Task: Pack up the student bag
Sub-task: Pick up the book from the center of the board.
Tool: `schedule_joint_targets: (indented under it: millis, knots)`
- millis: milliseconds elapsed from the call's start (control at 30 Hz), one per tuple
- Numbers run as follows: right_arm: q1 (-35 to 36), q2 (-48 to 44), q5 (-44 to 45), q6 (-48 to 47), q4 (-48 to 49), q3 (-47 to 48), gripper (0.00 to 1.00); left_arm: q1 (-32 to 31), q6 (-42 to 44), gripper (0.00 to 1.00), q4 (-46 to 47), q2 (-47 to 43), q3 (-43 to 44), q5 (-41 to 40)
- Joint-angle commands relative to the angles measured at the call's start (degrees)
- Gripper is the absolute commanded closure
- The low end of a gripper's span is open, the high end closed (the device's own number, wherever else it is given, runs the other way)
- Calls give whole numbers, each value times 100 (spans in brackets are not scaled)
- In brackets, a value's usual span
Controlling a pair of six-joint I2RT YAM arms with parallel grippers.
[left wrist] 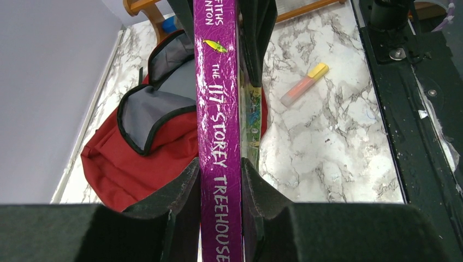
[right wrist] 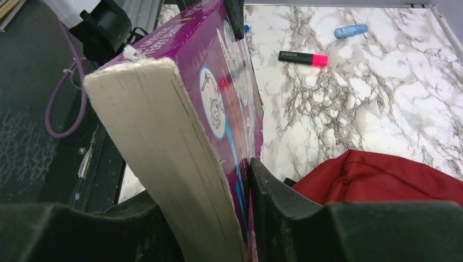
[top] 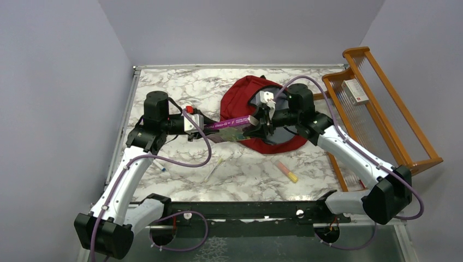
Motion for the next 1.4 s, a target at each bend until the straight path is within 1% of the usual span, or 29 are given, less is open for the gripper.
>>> schedule_joint_targets:
  millis: [0, 33, 67, 133, 167, 267, 333, 400, 433, 467, 500, 567, 633, 667, 733, 800, 867, 933, 1000, 1067, 1200, 1267, 1367]
  knots:
    - [29, -197, 178, 213, 190, -55, 61, -31, 44, 100, 252, 33, 209, 41]
    - [29, -233, 267, 363, 298, -96, 64, -31, 48, 100, 261, 38, 201, 36]
    - [29, -246, 308, 528, 370, -115, 70, -31, 52, 100, 253, 58, 198, 43]
    - [29, -263, 270, 767, 422, -84, 89, -31, 41, 98, 257, 107, 211, 14]
    - [29, -280, 273, 911, 480, -91, 98, -31, 11, 94, 266, 137, 227, -23]
    - [30, -416, 529, 1364, 732, -241, 99, -40, -130, 82, 328, 214, 253, -248]
    - [29, -540, 1040, 1739, 743, -301, 99, -40, -494, 71, 624, 247, 209, -592]
    - [29, -667, 1358, 2000, 626, -272, 99, -40, -936, 63, 902, 264, 158, -963]
    - [29, -737, 1458, 2109, 627, -296, 99, -40, -1039, 57, 984, 255, 136, -1069]
    - [29, -808, 1545, 2292, 657, -339, 99, -40, -1183, 47, 1134, 241, 90, -1151]
    - [29, -881, 1670, 2474, 703, -377, 99, -40, -1330, 42, 1337, 217, 25, -1228]
    - [29, -1013, 1944, 2844, 812, -494, 100, -40, -1652, 38, 1838, 164, -194, -1369]
    - [29, -1138, 2180, 2898, 859, -630, 99, -40, -2038, 34, 2387, 103, -392, -1540]
    - [29, -1167, 2372, 2984, 862, -676, 100, -40, -2238, 32, 2729, 85, -476, -1655]
    - [30, -1154, 2873, 3152, 830, -676, 100, -40, -2547, 29, 3078, 81, -606, -1887]
    - [29, -1087, 3305, 3244, 654, -617, 100, -40, -2858, 27, 3252, 128, -636, -2157]
    - [29, -996, 3963, 3397, 396, -504, 99, -40, -3091, 27, 3240, 195, -580, -2449]
    - [29, -944, 4656, 3648, 281, -500, 99, -40, -3239, 29, 3181, 252, -540, -2803]
    - [8, -867, 5030, 3740, 260, -511, 100, -40, -3510, 32, 3164, 276, -535, -3220]
    - [-109, -697, 5005, 3911, 157, -396, 100, -47, -3772, 33, 3124, 302, -533, -3504]
    - [-594, -316, 4607, 4319, -279, 86, 100, -90, -4209, 35, 3052, 337, -513, -3908]
    - [-967, -252, 4333, 4702, -178, 174, 100, -109, -4554, 36, 2998, 359, -461, -4085]
    - [-1491, -187, 4093, 5146, 0, 344, 100, -150, -4771, 38, 2991, 443, -374, -4275]
